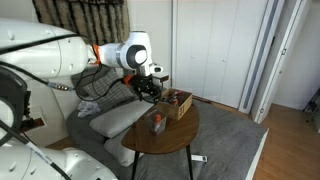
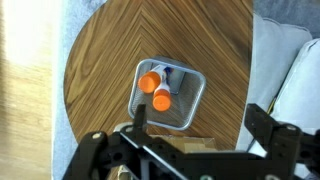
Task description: Remove the glue stick from the top of the basket and turn the basket upright then put both glue sticks in the basket
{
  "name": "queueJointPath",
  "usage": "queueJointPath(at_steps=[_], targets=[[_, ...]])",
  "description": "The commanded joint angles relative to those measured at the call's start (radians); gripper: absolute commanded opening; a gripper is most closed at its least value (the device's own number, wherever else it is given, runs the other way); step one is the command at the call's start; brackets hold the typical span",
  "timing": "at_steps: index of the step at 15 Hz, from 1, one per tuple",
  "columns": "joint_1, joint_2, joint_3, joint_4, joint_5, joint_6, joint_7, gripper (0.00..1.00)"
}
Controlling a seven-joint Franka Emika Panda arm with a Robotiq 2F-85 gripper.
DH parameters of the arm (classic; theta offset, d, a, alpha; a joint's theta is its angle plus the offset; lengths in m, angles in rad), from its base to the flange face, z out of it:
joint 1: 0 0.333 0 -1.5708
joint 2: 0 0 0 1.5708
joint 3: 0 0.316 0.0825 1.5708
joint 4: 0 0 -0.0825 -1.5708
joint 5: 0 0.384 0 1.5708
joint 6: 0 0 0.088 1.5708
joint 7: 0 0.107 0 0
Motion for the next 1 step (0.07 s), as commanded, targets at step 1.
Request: queueJointPath(at_steps=[1], targets=[[-0.004,0.001,0.003,0.002,0.002,-0.002,-0.001,1.0]])
